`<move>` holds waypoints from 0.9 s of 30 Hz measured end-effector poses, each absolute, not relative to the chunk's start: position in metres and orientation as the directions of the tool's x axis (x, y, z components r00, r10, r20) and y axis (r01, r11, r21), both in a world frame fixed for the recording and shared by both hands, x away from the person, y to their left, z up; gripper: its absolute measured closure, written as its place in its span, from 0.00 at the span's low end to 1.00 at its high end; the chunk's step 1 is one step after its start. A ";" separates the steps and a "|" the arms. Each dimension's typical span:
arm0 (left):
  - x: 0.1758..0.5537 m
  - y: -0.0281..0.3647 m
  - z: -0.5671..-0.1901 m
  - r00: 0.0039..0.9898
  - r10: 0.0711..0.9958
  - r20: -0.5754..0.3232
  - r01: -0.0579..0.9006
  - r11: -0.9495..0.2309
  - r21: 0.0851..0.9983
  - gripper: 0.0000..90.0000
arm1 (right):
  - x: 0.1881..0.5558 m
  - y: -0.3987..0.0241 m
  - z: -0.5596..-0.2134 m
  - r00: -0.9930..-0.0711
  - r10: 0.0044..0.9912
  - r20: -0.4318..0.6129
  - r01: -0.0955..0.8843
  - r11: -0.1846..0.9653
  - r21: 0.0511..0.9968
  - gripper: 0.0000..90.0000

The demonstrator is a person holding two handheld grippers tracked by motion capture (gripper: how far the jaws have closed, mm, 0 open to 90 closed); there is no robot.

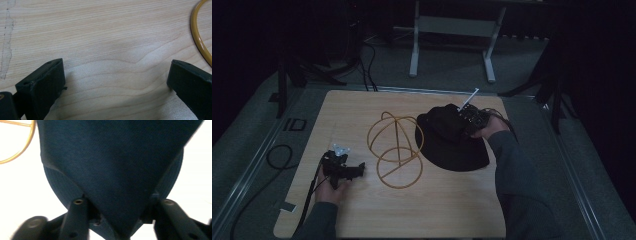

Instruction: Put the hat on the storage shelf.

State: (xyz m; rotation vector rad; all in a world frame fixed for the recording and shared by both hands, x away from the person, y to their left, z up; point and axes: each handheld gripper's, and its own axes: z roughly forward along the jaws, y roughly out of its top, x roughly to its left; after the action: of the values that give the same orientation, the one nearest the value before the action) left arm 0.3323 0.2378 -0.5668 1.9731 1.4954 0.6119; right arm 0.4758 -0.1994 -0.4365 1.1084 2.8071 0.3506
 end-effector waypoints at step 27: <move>0.332 0.238 -0.567 0.265 0.964 0.013 0.697 -0.201 0.689 0.02 | 0.463 -0.210 -0.424 -0.713 0.701 -0.007 0.675 0.688 0.266 0.95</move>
State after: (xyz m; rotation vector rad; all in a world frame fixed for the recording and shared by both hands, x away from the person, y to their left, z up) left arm 0.3323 0.2378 -0.5668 1.9731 1.4955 0.6118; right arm 0.4631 -0.2104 -0.4237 1.1394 2.7863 0.3736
